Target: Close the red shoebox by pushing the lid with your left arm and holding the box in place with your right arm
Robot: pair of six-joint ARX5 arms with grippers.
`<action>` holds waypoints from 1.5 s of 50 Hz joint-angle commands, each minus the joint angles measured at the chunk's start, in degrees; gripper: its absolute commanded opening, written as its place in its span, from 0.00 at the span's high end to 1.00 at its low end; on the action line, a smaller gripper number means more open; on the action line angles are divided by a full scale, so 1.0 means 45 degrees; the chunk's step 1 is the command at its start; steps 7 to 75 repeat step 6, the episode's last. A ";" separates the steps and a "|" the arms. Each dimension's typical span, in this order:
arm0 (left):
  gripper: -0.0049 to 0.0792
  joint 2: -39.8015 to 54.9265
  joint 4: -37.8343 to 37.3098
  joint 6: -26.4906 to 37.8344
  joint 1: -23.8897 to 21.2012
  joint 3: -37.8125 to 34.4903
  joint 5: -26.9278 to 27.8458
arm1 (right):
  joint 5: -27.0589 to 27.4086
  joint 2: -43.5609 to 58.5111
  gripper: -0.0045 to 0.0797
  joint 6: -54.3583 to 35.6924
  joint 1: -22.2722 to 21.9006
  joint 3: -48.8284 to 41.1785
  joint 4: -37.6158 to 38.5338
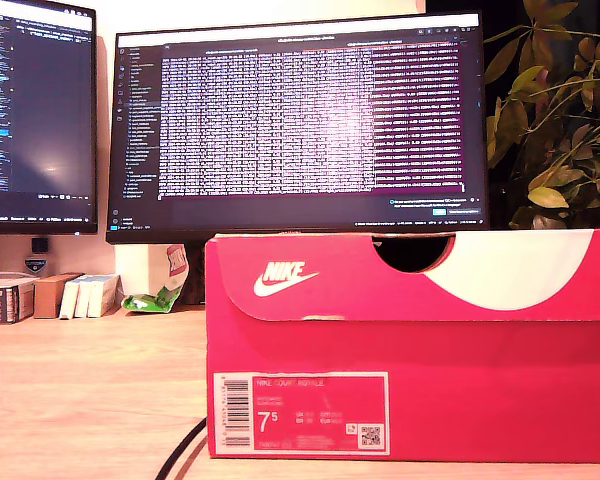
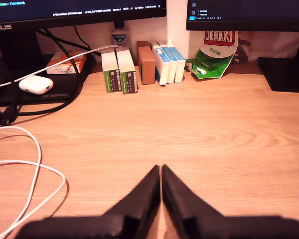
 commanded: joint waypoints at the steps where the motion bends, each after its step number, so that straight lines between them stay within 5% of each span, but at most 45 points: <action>1: 0.96 -0.0097 -0.0180 0.0058 -0.0010 -0.0335 0.0010 | 0.0015 -0.0083 0.96 0.0049 -0.0024 -0.0044 0.0053; 75: 0.96 -0.0097 -0.0180 0.0058 -0.0010 -0.0335 0.0010 | 0.0015 -0.0083 0.96 0.0049 -0.0024 -0.0044 0.0058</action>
